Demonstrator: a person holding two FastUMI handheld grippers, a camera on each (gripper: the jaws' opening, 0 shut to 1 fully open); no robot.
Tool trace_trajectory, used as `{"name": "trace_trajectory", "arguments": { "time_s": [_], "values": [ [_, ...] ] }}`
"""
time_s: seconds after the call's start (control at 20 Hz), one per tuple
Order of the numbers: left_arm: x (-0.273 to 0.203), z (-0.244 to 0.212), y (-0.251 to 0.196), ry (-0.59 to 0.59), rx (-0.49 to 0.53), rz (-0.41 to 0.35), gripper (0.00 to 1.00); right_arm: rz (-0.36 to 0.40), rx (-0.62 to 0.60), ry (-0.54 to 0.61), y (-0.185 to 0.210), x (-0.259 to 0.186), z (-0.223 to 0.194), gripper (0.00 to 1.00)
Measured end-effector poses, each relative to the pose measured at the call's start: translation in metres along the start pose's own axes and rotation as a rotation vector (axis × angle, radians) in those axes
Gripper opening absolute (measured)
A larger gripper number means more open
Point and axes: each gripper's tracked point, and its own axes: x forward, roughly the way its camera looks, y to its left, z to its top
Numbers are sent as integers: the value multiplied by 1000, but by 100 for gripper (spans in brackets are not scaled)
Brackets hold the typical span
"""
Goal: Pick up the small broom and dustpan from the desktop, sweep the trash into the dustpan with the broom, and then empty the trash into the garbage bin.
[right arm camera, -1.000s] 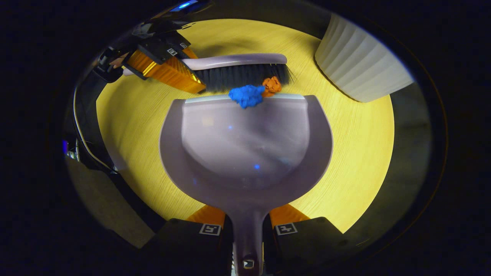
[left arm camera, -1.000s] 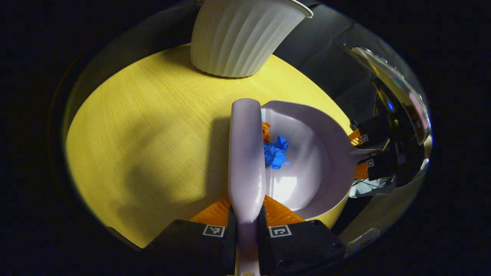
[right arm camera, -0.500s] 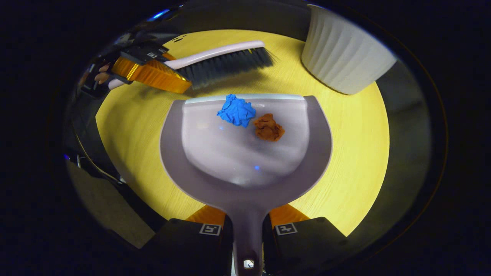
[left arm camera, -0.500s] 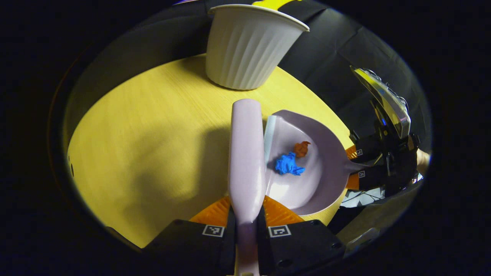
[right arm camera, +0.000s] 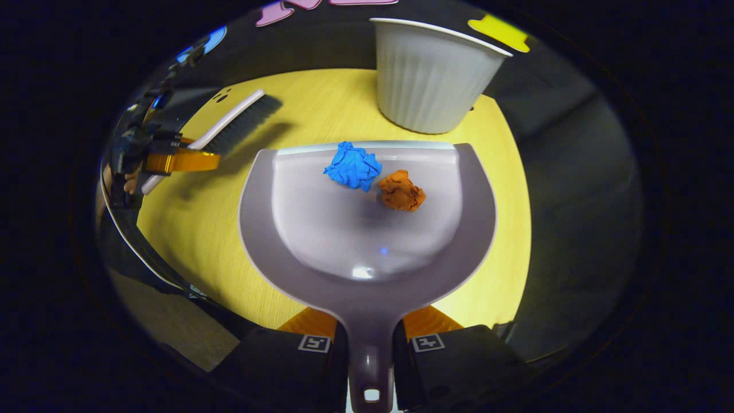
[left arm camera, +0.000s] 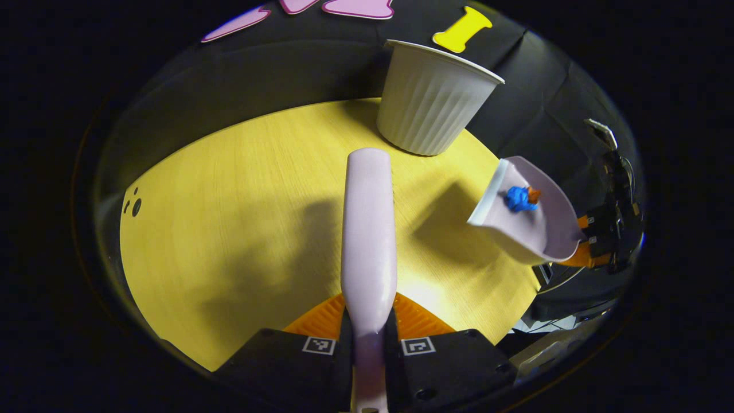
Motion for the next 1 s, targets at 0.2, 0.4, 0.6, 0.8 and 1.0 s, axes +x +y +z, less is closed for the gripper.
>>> {"name": "trace_trajectory", "arguments": {
  "time_s": [0.2, 0.4, 0.6, 0.8, 1.0],
  "values": [
    [-4, 4, 0, 5, -12, 0, 27, -47, 47, -27, -3, -12, 12, 36],
    [-6, 5, 3, 13, -33, -20, 27, -76, 44, -71, -9, -22, 41, 41],
    [-9, 7, 4, 13, -62, -40, 26, -123, 24, -99, -13, -31, 80, 36],
    [-11, 7, 3, 15, -77, -43, 27, -174, 31, -110, -46, -44, 125, 36],
    [-13, 6, 3, 22, -89, -42, 27, -239, -10, -88, -79, -46, 164, 36]
  ]
}}
